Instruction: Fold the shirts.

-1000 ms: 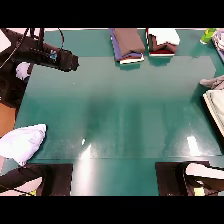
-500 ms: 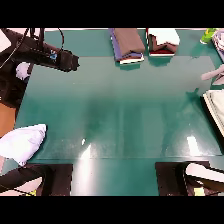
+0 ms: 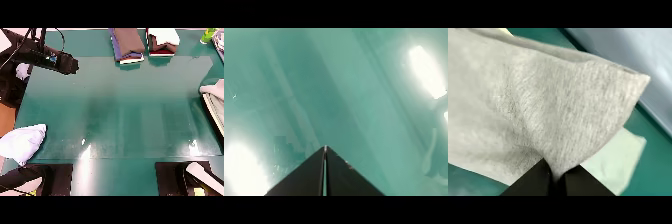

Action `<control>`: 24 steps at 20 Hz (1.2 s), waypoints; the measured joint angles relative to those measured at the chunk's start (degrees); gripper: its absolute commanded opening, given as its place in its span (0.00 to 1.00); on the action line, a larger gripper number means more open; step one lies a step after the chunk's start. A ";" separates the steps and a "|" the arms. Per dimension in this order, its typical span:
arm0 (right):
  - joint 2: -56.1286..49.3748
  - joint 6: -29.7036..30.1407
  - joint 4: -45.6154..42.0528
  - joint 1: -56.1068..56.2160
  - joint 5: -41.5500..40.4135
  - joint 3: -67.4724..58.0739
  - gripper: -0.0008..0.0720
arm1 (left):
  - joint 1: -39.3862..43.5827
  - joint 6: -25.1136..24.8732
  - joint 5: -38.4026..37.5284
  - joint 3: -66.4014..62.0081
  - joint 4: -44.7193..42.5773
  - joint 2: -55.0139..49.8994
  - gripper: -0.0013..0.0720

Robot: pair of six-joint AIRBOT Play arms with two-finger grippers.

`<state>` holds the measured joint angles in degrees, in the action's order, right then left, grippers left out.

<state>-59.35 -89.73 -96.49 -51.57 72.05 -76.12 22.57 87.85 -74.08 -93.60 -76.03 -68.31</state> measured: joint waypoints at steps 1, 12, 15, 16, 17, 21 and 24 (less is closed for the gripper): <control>1.03 0.37 -0.20 -1.90 -0.37 2.47 0.03 | 0.00 -0.11 -0.02 0.00 0.00 0.00 0.05; 3.69 3.67 -1.62 -10.36 -4.70 16.98 0.55 | 0.00 -0.31 -0.37 0.00 0.02 0.00 0.05; 3.39 3.85 -1.81 -10.34 -4.07 17.07 0.78 | 0.00 -0.31 -0.42 0.00 0.04 0.00 0.05; 3.54 3.85 -1.36 -9.79 -4.26 16.55 0.78 | 0.00 -0.31 -0.42 0.00 0.04 0.00 0.05; 3.82 3.82 0.59 -8.72 -5.16 15.65 0.78 | 0.00 -0.31 -0.37 0.00 0.04 0.00 0.05; 4.24 3.78 14.45 1.36 -6.99 11.02 0.78 | 0.00 -0.31 -0.07 0.00 0.07 0.00 0.05; 4.11 3.76 23.82 15.45 -7.82 9.35 0.78 | 0.00 -0.31 1.03 0.00 0.04 0.00 0.05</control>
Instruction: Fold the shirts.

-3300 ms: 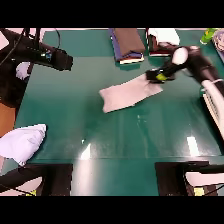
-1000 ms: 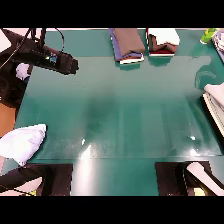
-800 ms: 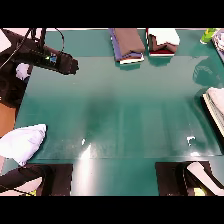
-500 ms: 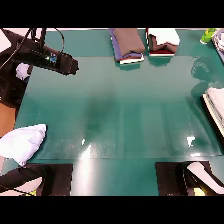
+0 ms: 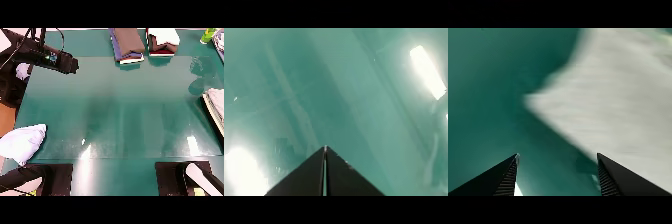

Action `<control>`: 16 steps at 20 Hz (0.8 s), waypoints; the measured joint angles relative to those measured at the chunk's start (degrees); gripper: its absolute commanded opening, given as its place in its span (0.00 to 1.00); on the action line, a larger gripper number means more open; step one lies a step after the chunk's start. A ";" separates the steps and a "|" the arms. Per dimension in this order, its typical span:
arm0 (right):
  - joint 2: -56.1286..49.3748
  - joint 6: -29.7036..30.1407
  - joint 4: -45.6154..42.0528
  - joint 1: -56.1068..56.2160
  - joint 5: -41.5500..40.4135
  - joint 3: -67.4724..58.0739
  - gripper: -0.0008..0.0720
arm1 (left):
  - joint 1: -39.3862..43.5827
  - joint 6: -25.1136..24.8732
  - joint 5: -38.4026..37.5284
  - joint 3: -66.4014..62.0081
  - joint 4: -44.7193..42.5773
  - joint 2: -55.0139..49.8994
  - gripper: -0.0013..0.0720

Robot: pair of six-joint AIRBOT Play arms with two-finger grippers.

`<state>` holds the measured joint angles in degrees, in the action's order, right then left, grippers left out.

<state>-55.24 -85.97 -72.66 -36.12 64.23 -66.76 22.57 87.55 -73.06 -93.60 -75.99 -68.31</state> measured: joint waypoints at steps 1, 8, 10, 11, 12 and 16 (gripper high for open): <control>-0.37 0.00 1.88 5.66 -0.31 -0.28 0.78 | 0.00 -0.04 0.52 0.00 0.00 0.00 0.05; -6.10 0.00 5.40 38.21 -2.80 -0.96 0.13 | 0.00 -0.15 2.75 0.00 -0.04 0.00 0.05; -7.74 0.02 5.22 43.47 -3.45 -0.98 0.04 | 0.00 -0.15 3.10 0.00 -0.02 0.00 0.05; -8.50 0.07 5.16 45.66 -3.72 -1.01 0.04 | 0.00 -0.15 3.23 0.00 -0.04 0.00 0.05; -9.11 0.07 5.16 47.28 -3.80 -1.01 0.04 | 0.00 -0.15 3.28 0.00 -0.04 0.00 0.05; -10.49 0.15 5.11 50.71 -4.00 -1.01 0.04 | 0.00 -0.15 3.56 0.00 -0.04 0.00 0.05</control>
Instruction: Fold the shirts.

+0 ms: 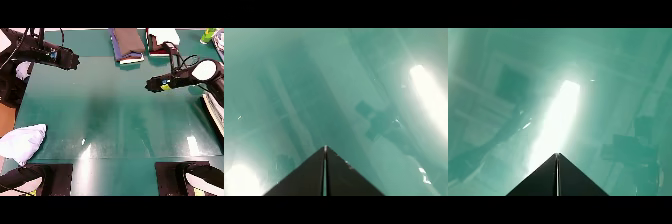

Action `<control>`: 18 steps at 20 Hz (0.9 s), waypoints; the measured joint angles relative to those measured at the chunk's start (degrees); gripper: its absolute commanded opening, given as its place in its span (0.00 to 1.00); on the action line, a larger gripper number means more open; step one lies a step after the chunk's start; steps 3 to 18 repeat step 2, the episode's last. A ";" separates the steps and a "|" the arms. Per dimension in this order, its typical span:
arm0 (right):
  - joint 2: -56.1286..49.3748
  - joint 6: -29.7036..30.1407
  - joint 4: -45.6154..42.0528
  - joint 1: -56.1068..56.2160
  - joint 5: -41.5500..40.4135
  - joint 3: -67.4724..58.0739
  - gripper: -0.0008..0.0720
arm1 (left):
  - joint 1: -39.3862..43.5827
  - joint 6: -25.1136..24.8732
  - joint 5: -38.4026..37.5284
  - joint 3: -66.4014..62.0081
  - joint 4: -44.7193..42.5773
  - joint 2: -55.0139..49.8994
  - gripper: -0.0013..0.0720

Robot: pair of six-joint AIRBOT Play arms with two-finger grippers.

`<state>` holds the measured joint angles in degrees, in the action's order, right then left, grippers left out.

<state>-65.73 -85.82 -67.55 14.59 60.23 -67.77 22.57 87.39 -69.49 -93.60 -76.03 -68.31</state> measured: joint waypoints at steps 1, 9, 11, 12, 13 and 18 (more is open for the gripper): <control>-0.11 0.02 0.00 0.33 0.02 0.00 0.04 | 0.00 0.00 0.02 0.00 0.00 0.00 0.05; -0.20 0.02 -0.02 0.57 0.04 0.00 0.04 | 0.00 0.00 0.02 0.00 0.00 0.00 0.05; -0.20 0.02 -0.02 0.57 0.04 0.00 0.04 | 0.00 0.00 0.02 0.00 0.00 0.00 0.05; -0.20 0.02 -0.02 0.57 0.04 0.00 0.04 | 0.00 0.00 0.02 0.00 0.00 0.00 0.05; -0.20 0.02 -0.02 0.57 0.04 0.00 0.04 | 0.00 0.00 0.02 0.00 0.00 0.00 0.05; -0.20 0.02 -0.02 0.57 0.04 0.00 0.04 | 0.00 0.00 0.02 0.00 0.00 0.00 0.05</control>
